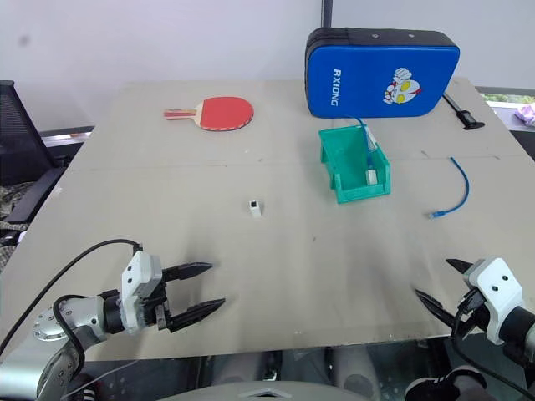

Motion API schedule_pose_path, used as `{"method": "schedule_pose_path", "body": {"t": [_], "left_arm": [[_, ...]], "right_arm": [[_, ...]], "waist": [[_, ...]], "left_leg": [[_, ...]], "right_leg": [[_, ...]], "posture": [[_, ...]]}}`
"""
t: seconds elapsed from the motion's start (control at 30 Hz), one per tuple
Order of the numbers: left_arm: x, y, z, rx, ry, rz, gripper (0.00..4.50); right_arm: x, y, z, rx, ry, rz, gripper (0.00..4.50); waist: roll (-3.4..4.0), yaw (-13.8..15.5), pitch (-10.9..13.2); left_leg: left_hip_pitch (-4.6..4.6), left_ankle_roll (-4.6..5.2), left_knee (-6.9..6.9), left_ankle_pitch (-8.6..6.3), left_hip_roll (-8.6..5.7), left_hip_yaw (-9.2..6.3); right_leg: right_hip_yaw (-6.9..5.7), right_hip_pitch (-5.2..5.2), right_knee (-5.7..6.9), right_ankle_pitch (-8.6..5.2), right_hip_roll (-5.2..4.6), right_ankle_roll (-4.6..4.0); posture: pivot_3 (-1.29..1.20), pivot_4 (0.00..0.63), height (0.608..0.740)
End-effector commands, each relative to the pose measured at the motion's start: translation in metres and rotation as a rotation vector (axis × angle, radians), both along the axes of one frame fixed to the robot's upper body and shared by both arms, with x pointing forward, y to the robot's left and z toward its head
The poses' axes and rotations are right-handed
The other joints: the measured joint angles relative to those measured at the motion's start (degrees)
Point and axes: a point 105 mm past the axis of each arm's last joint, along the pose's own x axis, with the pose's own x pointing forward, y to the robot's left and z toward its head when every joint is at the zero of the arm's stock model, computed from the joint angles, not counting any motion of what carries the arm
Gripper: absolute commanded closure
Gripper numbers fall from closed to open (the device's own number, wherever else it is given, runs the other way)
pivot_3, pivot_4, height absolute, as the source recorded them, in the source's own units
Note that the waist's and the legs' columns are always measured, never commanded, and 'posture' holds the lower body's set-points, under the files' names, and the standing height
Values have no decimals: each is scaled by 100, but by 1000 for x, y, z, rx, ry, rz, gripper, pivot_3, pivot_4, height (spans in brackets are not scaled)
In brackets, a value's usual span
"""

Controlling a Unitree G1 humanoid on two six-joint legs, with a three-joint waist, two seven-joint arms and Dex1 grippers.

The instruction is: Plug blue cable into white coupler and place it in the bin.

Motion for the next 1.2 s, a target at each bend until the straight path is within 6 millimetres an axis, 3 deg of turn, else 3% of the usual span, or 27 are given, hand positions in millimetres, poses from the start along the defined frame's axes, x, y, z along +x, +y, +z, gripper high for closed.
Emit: {"method": "schedule_pose_path", "body": {"t": [0.03,0.13,0.3,0.4,0.47,0.73,0.83,1.0,1.03,1.13,1.2], "left_arm": [[10,-9,16,-75,-42,21,19],[22,-29,37,-219,-44,50,19],[12,-52,48,-167,-97,-113,19],[4,-60,45,-97,-137,-225,0],[5,-62,46,-100,-150,-246,0],[7,-68,49,-110,-182,-255,0],[5,-69,49,-113,-186,-246,0],[2,-69,47,-114,-186,-232,0],[2,-70,47,-112,-187,-229,0],[3,-69,45,-90,-201,-207,0],[6,-69,45,-71,-223,-193,0]], "right_arm": [[8,-13,12,-48,-47,-6,0],[23,-25,20,-81,-66,-7,0],[54,-45,34,-258,-9,84,0],[78,-56,42,-404,55,198,835],[95,-62,42,-514,77,276,1798],[153,-72,33,-773,182,444,1798],[160,-71,23,-802,242,475,1798],[166,-64,15,-801,265,516,4026],[167,-62,16,-792,261,520,4269],[170,-49,26,-721,218,554,4269],[169,-25,41,-630,188,625,4269]], "waist": [[0,15,0],[-6,69,12],[-9,70,13],[7,30,22],[8,22,25],[16,-38,39],[20,-50,46],[-2,-51,41],[-3,-60,41],[-3,-65,41],[3,-67,44]], "left_leg": [[-3,2,-1,-1,0,2],[-3,17,2,-10,-8,19],[14,20,15,-11,-15,36],[19,21,15,-10,-17,60],[23,21,13,-10,-16,54],[9,23,4,-10,-13,66],[3,31,1,-15,-14,84],[10,39,7,-20,-13,94],[17,40,9,-21,-14,95],[26,42,14,-21,-15,102],[30,42,16,-21,-15,100]], "right_leg": [[0,-3,0,-1,2,-1],[7,-4,-3,-5,-4,4],[20,10,0,-4,-6,6],[35,6,2,-3,-2,5],[33,9,2,-4,4,4],[47,-9,0,10,18,-20],[61,-21,-3,10,13,-20],[68,-11,-7,11,5,-20],[68,-3,-7,12,0,-20],[72,2,-2,14,-4,-19],[72,2,6,16,-2,-20]], "posture": [[0,150,731],[0,150,731],[0,150,731],[0,150,731],[0,150,731],[0,150,731],[0,150,731],[0,150,731],[0,150,731],[0,150,731],[0,150,731]]}}
